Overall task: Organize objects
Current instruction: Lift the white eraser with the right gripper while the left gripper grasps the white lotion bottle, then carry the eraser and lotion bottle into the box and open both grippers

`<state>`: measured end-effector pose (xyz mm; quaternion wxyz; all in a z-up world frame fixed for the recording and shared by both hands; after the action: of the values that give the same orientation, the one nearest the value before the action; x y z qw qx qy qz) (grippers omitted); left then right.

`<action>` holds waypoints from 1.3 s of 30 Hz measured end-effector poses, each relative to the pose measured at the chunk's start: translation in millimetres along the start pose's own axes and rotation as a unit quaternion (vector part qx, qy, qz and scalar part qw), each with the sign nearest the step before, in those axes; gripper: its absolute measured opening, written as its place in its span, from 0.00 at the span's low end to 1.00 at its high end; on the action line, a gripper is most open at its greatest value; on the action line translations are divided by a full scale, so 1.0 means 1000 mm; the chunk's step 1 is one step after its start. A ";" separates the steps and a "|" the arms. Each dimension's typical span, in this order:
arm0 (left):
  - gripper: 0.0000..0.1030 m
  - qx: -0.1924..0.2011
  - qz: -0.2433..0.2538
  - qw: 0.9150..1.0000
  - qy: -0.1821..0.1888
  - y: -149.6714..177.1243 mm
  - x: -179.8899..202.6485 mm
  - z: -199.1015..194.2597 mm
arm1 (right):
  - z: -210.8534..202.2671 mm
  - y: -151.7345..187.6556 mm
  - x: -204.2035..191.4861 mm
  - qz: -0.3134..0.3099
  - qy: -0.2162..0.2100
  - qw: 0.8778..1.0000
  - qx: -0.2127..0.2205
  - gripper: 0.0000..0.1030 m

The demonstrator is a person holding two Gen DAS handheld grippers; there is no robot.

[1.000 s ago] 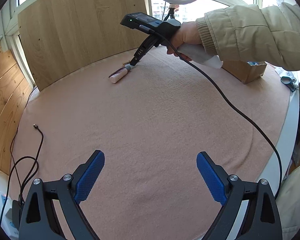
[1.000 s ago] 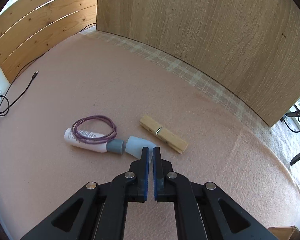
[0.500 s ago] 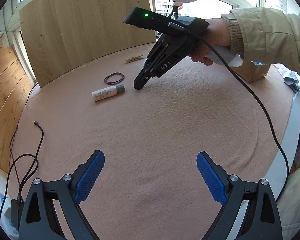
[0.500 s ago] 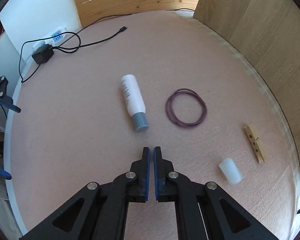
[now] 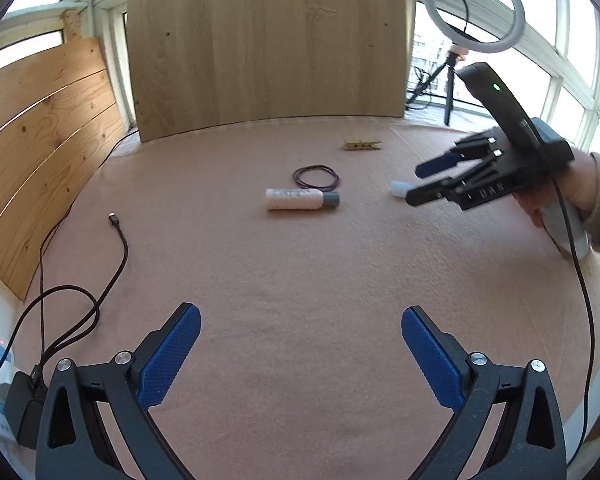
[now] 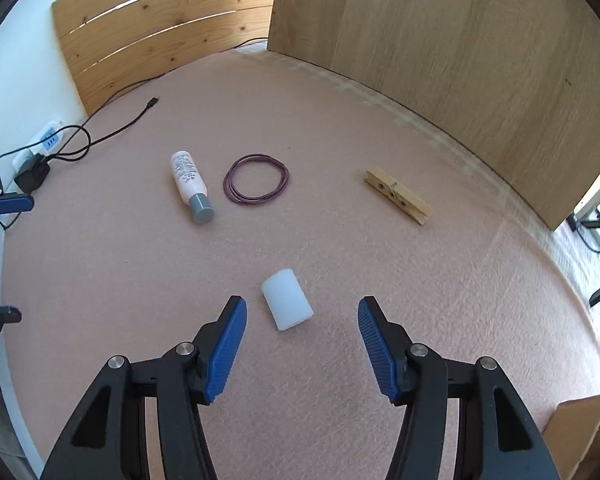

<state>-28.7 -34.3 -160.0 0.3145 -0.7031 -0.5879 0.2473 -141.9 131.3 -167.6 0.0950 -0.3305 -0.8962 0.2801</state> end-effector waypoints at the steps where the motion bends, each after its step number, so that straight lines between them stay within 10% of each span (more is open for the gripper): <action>1: 0.99 0.002 -0.015 1.000 -0.009 -0.006 -0.005 0.008 | 0.002 0.001 -0.001 -0.001 -0.006 1.000 0.003 0.52; 4: 0.99 0.014 -0.051 0.998 -0.029 -0.028 -0.013 0.032 | 0.012 -0.001 -0.004 0.001 -0.006 1.000 0.004 0.44; 6: 0.99 0.023 -0.070 0.996 -0.045 -0.042 -0.019 0.051 | 0.016 -0.003 -0.006 0.010 -0.003 1.000 0.007 0.10; 25: 0.94 -0.060 -0.043 0.997 -0.029 -0.075 0.004 0.168 | -0.035 0.080 -0.021 0.143 0.007 0.989 0.036 0.08; 30: 0.74 -0.052 -0.033 0.998 -0.031 -0.076 0.007 0.166 | -0.038 0.084 -0.022 0.148 0.010 0.988 0.041 0.08; 39: 0.74 -0.042 -0.047 0.997 -0.034 -0.065 0.015 0.140 | -0.043 0.092 -0.026 0.161 0.031 0.985 0.050 0.07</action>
<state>-170.0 9.1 -207.9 0.2760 -0.6786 -0.6404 0.2307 -57.2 191.2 -183.7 0.0927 -0.4736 -0.8130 0.3258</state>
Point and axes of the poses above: each gripper's, at about its wrist camera, not at the fingertips, and z roughly the way its jaws point, x to its right, y to its underside, the point moved 5 cm from there along z, roughly the way its jaws point, and after that the axes turned 4 degrees about x, right-handed, at the moved point
